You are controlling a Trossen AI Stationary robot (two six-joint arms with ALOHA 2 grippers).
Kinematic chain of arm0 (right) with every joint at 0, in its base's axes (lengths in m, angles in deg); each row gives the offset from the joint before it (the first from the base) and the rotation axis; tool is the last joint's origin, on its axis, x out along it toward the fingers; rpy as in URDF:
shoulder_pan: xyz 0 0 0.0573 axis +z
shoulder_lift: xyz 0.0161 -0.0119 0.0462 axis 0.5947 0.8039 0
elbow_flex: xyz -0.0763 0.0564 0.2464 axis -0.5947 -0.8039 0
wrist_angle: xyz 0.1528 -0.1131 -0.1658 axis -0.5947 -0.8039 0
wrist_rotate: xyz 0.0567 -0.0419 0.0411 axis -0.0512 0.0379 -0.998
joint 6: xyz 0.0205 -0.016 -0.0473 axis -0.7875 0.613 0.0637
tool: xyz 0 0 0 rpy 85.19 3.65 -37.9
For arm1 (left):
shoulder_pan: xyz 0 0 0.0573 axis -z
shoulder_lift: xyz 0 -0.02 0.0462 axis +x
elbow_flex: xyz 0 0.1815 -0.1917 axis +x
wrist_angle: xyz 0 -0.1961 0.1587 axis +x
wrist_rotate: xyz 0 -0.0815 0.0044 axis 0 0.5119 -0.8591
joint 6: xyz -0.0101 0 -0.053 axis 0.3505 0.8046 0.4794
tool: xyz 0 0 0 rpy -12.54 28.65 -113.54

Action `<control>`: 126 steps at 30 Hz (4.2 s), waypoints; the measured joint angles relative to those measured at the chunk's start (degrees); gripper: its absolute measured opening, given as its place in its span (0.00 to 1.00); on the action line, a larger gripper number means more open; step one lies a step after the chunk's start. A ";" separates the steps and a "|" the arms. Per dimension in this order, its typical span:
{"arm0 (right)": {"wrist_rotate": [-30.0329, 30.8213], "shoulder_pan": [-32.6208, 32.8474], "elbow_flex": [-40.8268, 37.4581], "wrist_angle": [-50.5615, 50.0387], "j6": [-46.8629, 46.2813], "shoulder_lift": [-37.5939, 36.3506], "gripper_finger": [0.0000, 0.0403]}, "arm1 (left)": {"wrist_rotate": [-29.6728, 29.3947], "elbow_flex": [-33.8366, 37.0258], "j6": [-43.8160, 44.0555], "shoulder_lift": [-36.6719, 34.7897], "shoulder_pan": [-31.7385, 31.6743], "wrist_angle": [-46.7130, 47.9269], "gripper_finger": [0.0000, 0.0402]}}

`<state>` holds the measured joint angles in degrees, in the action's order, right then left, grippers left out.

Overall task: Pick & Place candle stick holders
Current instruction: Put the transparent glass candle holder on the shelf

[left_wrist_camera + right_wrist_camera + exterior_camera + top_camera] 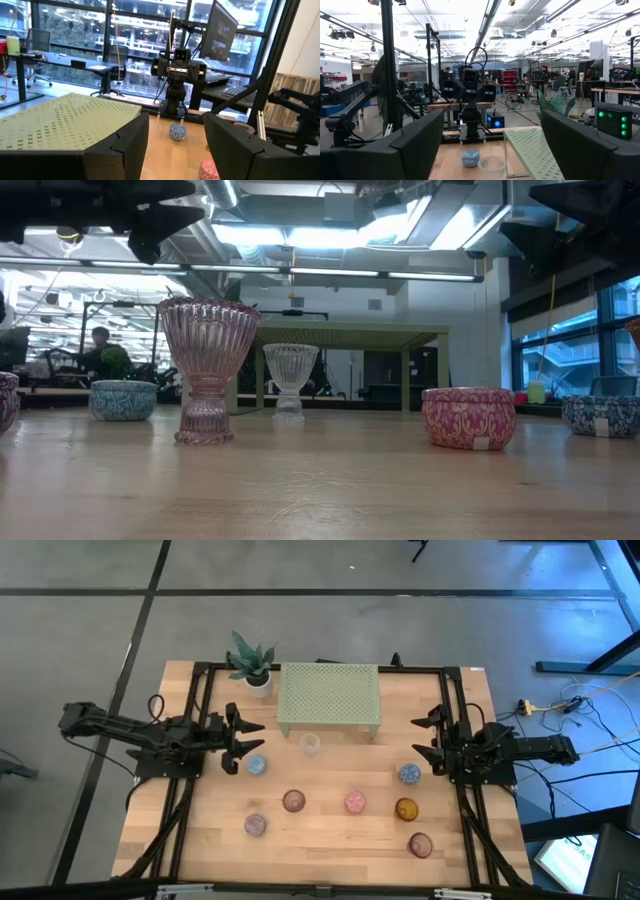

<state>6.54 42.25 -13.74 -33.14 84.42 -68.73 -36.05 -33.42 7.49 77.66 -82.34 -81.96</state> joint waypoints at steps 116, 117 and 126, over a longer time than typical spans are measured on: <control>2.99 0.00 32.28 -7.65 -6.09 57.05 0.84 | 2.34 -32.66 -14.46 61.91 -5.38 24.42 0.26; 2.99 0.00 32.28 -7.67 -5.91 57.05 0.84 | 1.98 -32.65 -14.47 61.91 -5.19 24.32 0.22; 2.99 0.00 32.28 -7.65 -4.68 57.05 0.84 | 0.70 -32.69 -16.09 61.56 -3.41 24.37 0.04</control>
<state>9.54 42.25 18.54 -40.79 79.73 -11.68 -35.35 -66.11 -8.60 139.23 -85.74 -57.60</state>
